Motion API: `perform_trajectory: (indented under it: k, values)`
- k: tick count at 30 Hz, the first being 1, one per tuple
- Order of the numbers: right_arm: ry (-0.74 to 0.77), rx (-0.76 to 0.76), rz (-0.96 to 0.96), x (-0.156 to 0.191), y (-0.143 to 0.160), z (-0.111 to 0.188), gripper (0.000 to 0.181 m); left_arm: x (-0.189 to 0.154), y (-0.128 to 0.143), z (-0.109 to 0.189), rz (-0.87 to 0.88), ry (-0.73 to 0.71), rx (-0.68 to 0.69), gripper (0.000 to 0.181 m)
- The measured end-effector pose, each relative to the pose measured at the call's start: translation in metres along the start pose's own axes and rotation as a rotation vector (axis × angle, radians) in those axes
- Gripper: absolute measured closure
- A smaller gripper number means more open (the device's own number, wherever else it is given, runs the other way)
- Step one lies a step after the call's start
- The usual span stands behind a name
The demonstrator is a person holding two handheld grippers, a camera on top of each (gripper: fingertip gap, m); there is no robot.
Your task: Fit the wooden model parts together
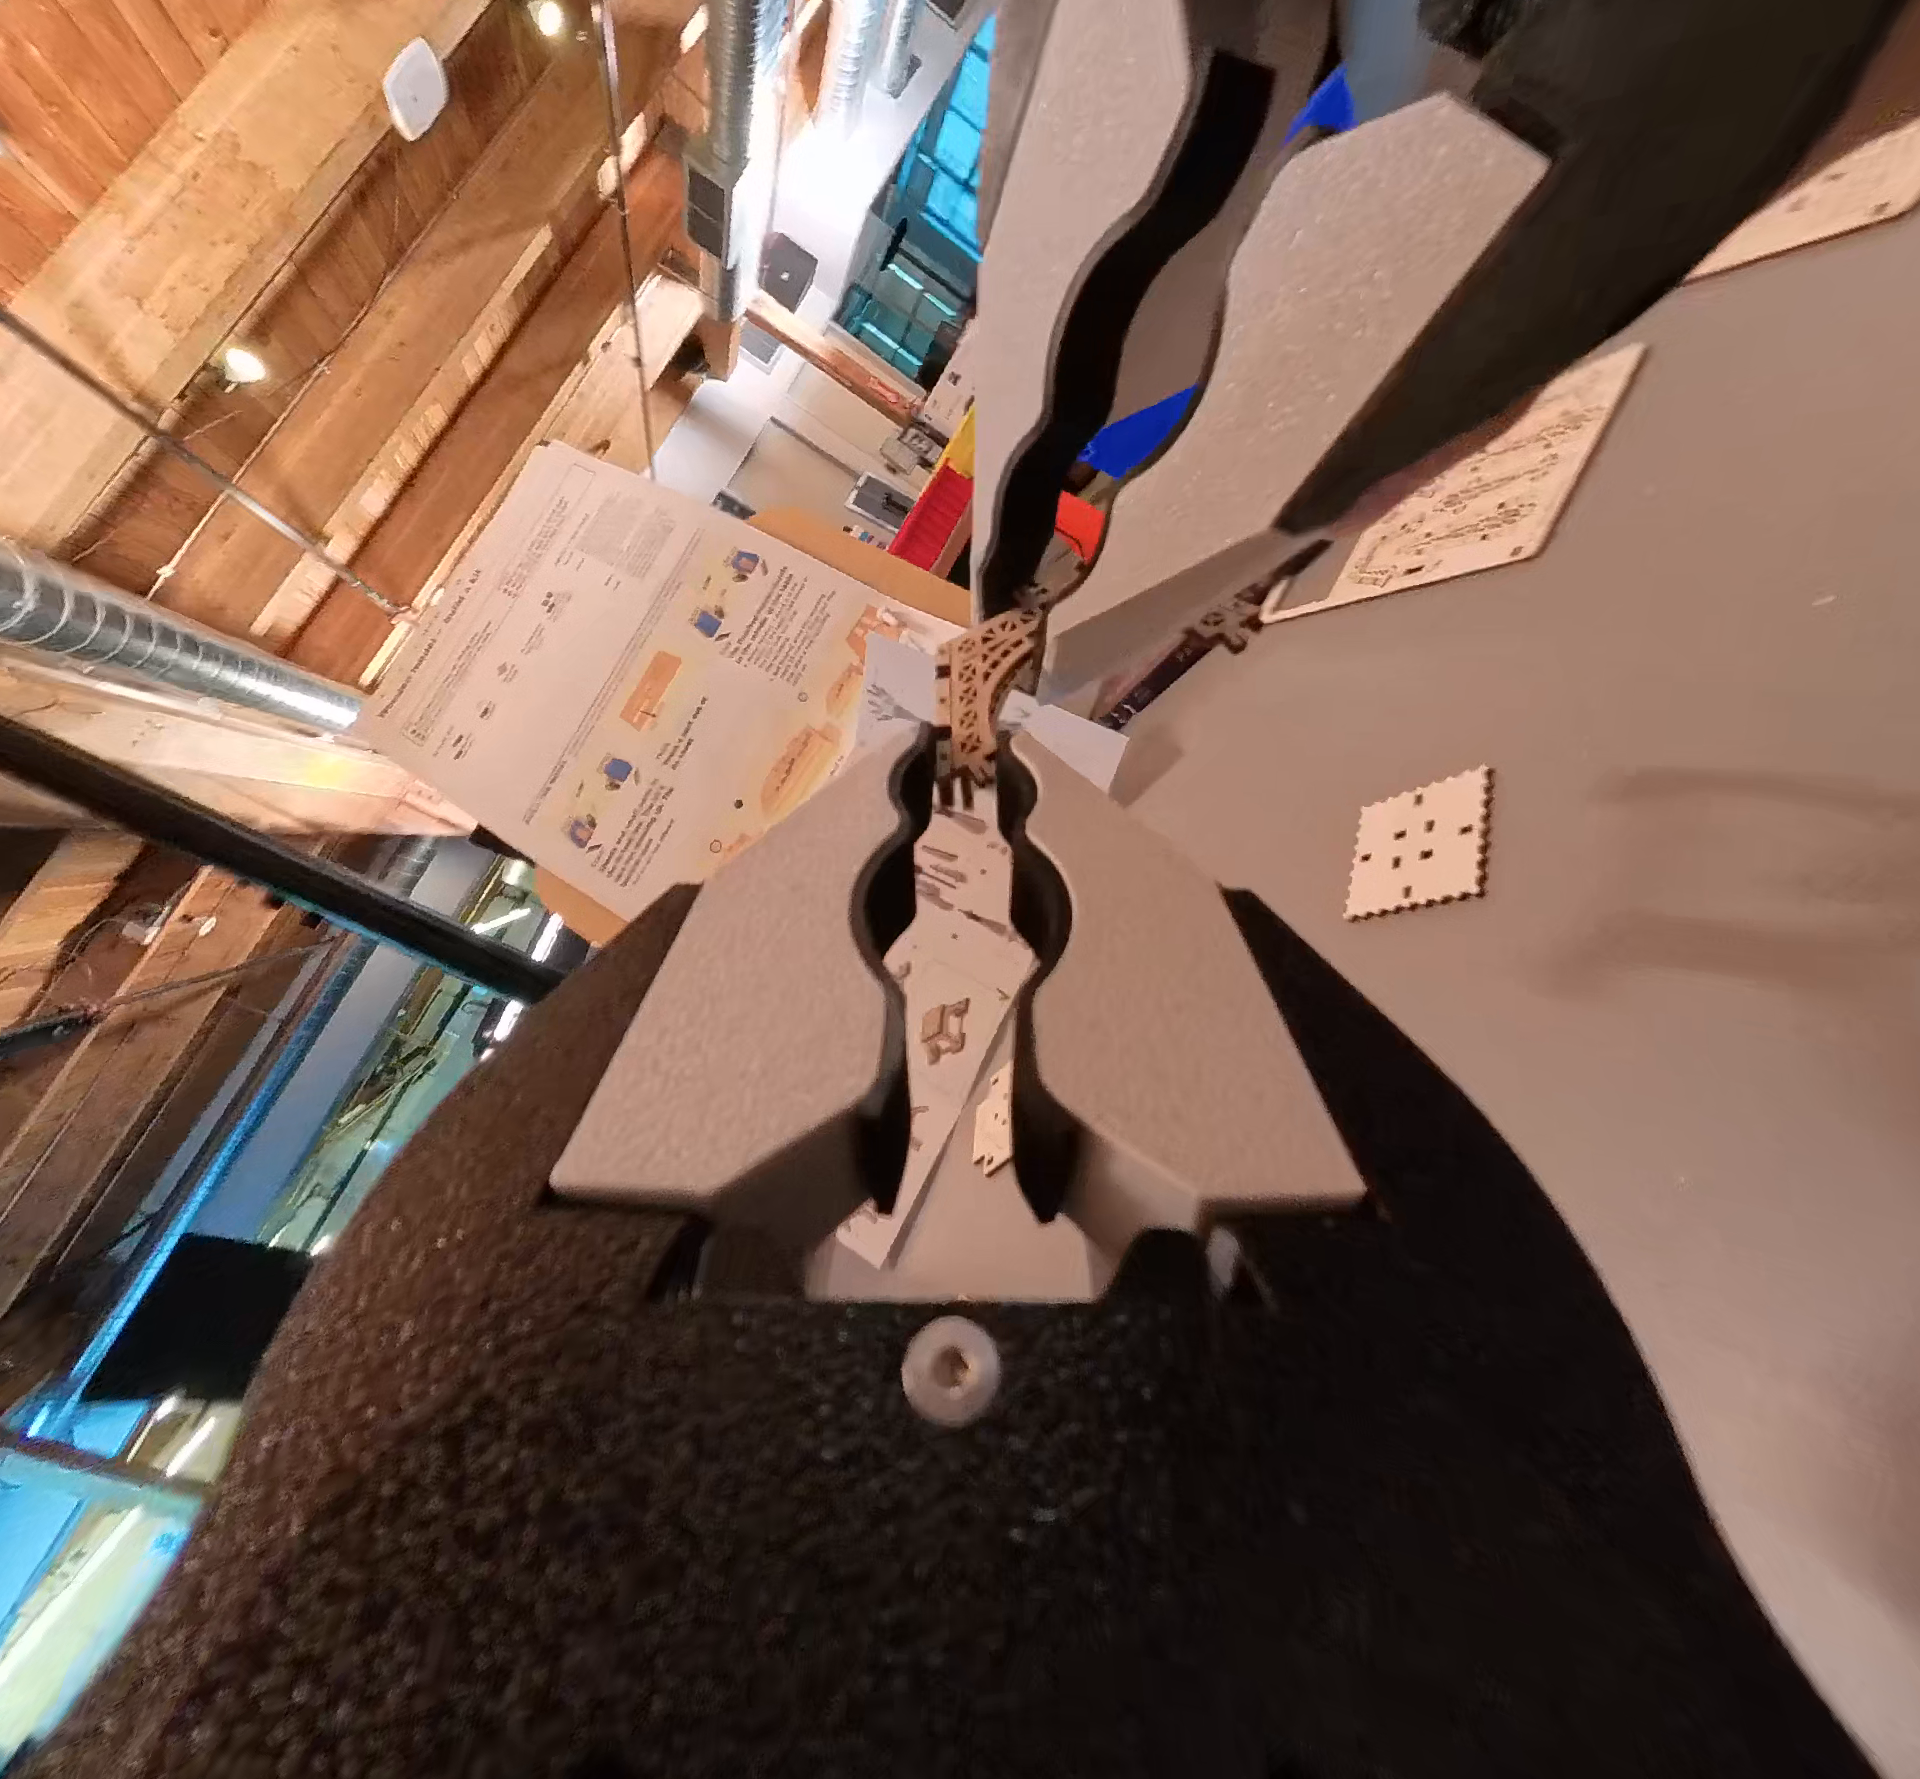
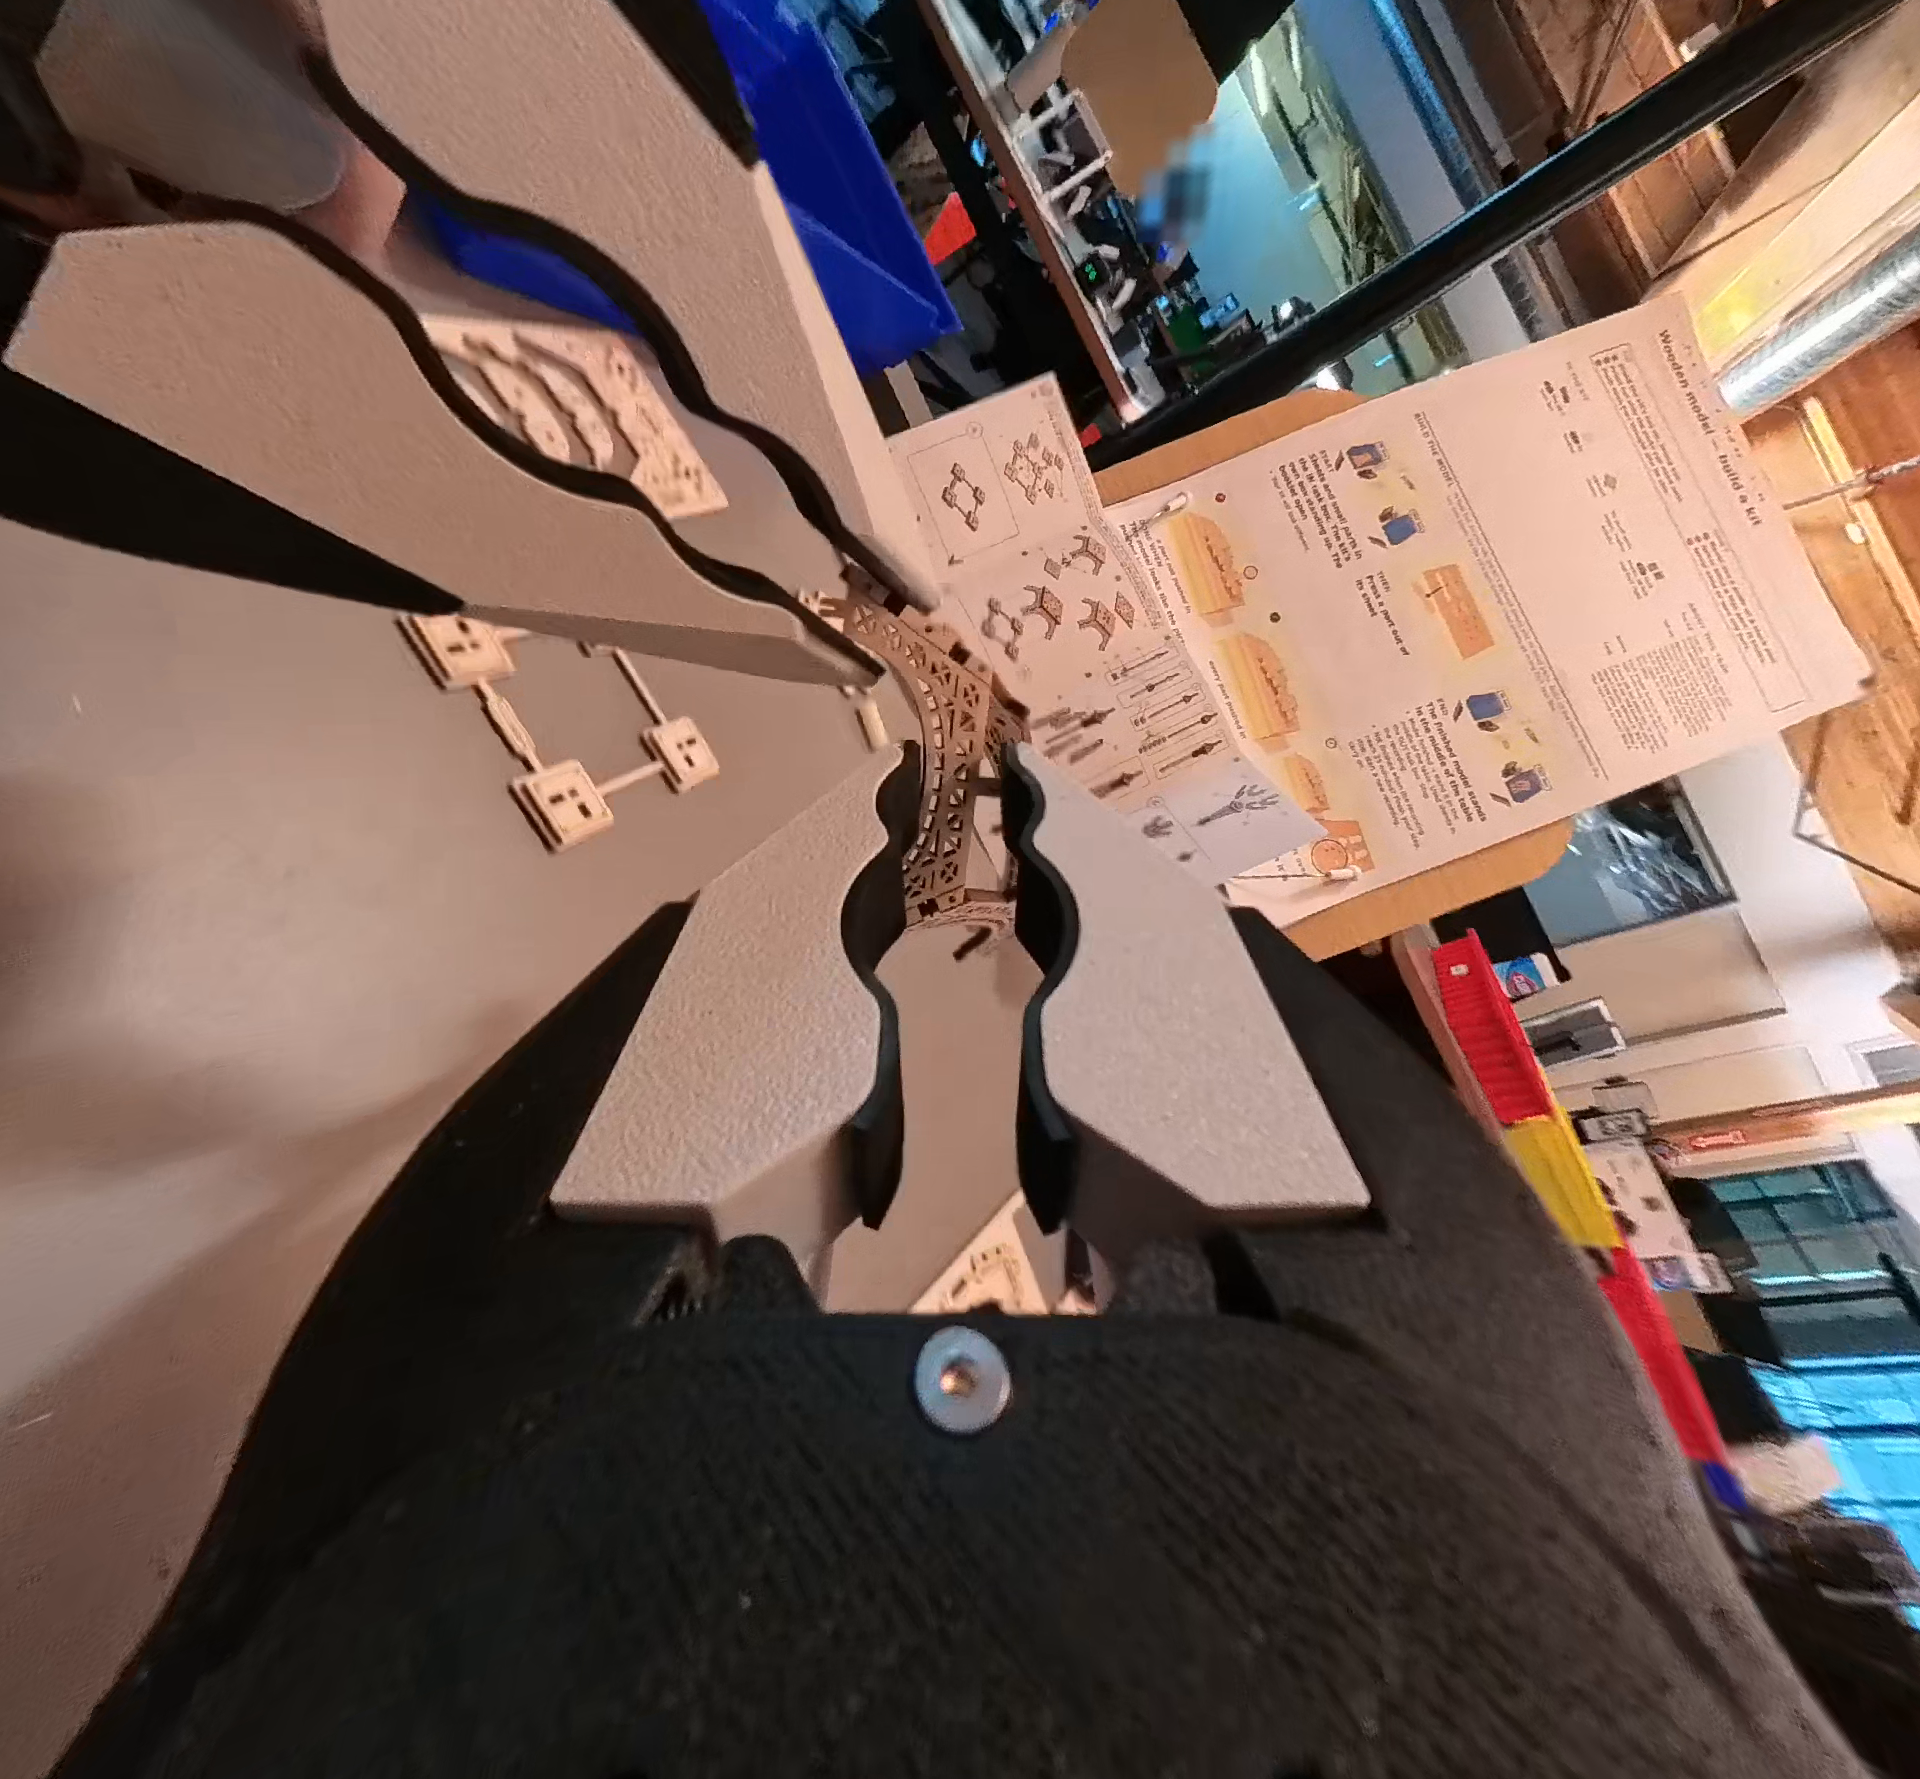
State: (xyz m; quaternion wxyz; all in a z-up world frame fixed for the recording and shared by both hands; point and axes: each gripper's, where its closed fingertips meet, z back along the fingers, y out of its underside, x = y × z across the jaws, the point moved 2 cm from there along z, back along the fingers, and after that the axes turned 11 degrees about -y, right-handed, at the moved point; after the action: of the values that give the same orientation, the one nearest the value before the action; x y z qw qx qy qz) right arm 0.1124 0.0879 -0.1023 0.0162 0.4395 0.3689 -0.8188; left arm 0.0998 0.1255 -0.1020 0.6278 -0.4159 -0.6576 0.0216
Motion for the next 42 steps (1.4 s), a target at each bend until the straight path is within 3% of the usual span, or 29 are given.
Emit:
perform_trajectory:
  k: [4,8,17,29,42]
  values:
    - [-0.023,-0.155,-0.211,-0.012,-0.006,0.005,0.141,0.024,0.006,0.001,0.018,-0.152,0.014,0.173]
    - [-0.13,-0.251,-0.424,-0.015,-0.001,-0.001,0.139,0.033,0.001,0.004,0.106,-0.193,-0.018,0.173]
    - [-0.087,-0.329,-0.384,-0.014,-0.01,0.001,0.157,0.038,-0.006,0.006,0.171,-0.281,-0.037,0.173]
    - [-0.129,-0.537,-0.518,-0.019,-0.03,0.013,0.155,0.049,-0.007,0.011,0.4,-0.337,-0.111,0.173]
    - [-0.032,-0.521,-0.436,-0.025,-0.032,0.018,0.164,0.043,-0.001,0.006,0.337,-0.358,-0.027,0.172]
